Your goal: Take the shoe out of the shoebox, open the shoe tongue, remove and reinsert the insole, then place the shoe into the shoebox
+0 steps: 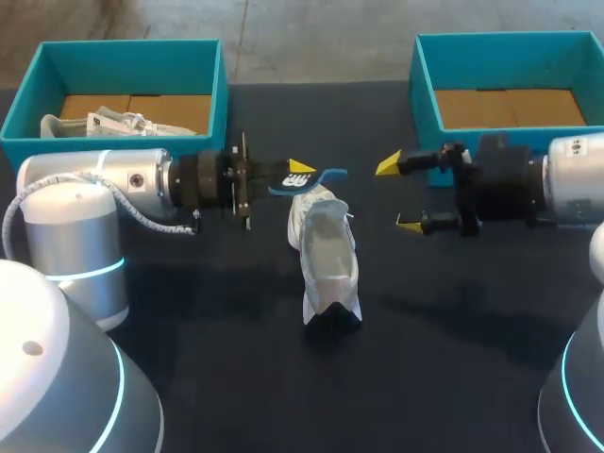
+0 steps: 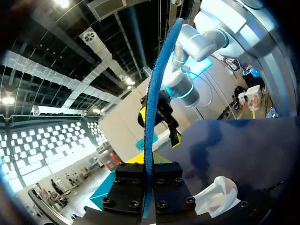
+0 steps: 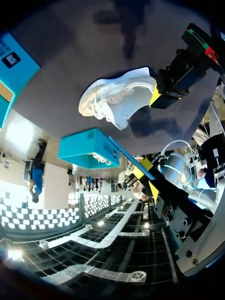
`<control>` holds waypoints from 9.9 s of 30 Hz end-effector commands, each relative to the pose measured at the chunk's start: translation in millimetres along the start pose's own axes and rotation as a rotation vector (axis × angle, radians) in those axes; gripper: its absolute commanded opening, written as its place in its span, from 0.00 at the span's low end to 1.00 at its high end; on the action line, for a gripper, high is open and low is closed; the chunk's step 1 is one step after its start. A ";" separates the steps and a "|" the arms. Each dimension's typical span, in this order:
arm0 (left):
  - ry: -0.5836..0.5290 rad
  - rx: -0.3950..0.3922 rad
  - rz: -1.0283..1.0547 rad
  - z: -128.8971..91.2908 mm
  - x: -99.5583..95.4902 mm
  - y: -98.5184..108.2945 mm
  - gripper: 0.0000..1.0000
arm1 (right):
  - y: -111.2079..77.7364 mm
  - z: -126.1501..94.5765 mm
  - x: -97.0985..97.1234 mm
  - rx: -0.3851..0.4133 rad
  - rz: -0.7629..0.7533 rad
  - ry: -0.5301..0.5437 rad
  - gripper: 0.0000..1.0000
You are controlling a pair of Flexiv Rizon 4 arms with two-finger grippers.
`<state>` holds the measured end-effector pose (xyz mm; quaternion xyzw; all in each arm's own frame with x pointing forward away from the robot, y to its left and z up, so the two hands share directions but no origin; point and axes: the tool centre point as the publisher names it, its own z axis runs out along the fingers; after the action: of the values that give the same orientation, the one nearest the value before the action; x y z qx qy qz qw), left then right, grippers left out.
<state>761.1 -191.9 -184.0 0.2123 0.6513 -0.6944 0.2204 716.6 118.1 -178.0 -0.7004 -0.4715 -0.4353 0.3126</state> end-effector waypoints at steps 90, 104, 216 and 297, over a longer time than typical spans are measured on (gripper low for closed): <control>0.013 -0.013 -0.283 -21.3 78.7 -3.4 0.00 | -44.7 53.0 -97.9 0.007 -0.594 -0.272 1.00; -0.006 0.005 -0.264 -24.3 84.1 12.0 0.00 | -35.6 68.8 -110.7 0.024 -0.658 -0.294 1.00; -0.030 -0.019 -0.205 5.8 99.6 47.5 0.00 | -37.7 51.5 -146.6 0.118 -0.947 -0.297 1.00; -0.104 -0.066 -0.116 6.3 94.4 82.0 0.46 | -34.1 52.4 -182.3 0.116 -0.891 -0.289 1.00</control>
<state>736.8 -210.7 -308.5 0.1308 0.6730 -0.6943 0.2187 669.4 104.0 -363.0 -0.4654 -0.7889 -0.3960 0.0644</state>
